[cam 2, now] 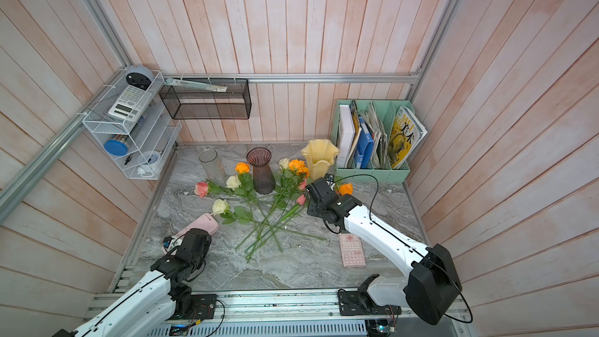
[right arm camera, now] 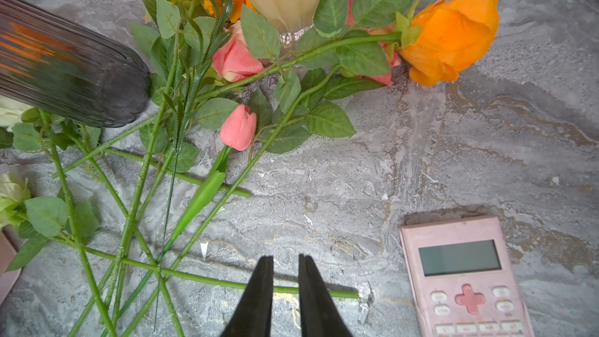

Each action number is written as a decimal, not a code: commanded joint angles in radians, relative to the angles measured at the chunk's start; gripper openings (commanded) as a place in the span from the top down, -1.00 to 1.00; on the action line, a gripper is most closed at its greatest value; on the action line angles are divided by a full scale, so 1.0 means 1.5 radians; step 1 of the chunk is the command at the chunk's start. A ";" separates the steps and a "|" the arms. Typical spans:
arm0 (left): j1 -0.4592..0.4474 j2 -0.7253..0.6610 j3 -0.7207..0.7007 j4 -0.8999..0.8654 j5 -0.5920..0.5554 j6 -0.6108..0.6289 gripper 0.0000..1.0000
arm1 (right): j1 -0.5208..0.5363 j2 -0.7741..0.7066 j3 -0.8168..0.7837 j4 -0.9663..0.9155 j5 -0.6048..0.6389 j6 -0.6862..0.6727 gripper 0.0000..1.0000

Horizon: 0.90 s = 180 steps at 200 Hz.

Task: Arrange the flowers in different vases according to their colors
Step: Move the distractor to the center of the board.

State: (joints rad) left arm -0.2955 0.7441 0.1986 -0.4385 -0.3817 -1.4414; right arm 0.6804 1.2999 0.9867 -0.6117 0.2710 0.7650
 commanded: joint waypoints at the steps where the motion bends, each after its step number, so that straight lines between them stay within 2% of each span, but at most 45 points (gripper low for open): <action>1: 0.103 0.023 0.029 -0.011 0.000 0.094 1.00 | 0.003 0.004 -0.003 0.002 0.003 -0.013 0.58; 17: 0.191 0.047 0.027 0.040 0.036 0.135 1.00 | 0.004 -0.003 -0.012 0.001 0.006 -0.016 0.58; 28: 0.227 0.068 0.037 0.055 0.050 0.155 1.00 | 0.003 -0.009 -0.019 0.007 0.007 -0.016 0.58; 41: 0.235 0.081 0.059 0.073 0.089 0.187 1.00 | 0.004 -0.013 -0.025 0.009 0.001 -0.015 0.58; 54: 0.213 0.068 0.069 0.091 0.141 0.195 0.98 | 0.003 -0.014 -0.029 0.004 -0.002 -0.013 0.57; 67: 0.171 0.036 0.087 0.070 0.164 0.196 0.77 | 0.004 -0.014 -0.033 0.006 -0.005 -0.011 0.56; 90: 0.066 -0.059 0.127 0.014 0.168 0.194 0.13 | 0.003 -0.016 -0.031 0.009 -0.028 -0.010 0.47; 109: -0.008 -0.124 0.173 -0.046 0.161 0.209 -0.11 | 0.004 -0.027 -0.033 0.027 -0.063 -0.034 0.34; 129: -0.058 -0.149 0.190 -0.063 0.184 0.209 -0.14 | 0.003 -0.042 -0.036 0.052 -0.119 -0.066 0.16; 142: -0.096 -0.142 0.182 -0.003 0.220 0.227 -0.22 | 0.004 -0.042 -0.035 0.081 -0.188 -0.072 0.09; 159: -0.164 -0.096 0.170 0.102 0.246 0.272 -0.31 | 0.007 -0.020 -0.019 0.101 -0.269 -0.065 0.05; 180: -0.263 -0.008 0.194 0.200 0.229 0.355 -0.36 | 0.013 0.003 -0.015 0.118 -0.290 -0.052 0.04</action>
State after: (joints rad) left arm -0.5705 0.6292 0.4728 -0.3252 -0.0628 -1.0630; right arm 0.6849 1.2678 0.9466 -0.4953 -0.0383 0.6868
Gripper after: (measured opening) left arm 0.669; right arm 0.477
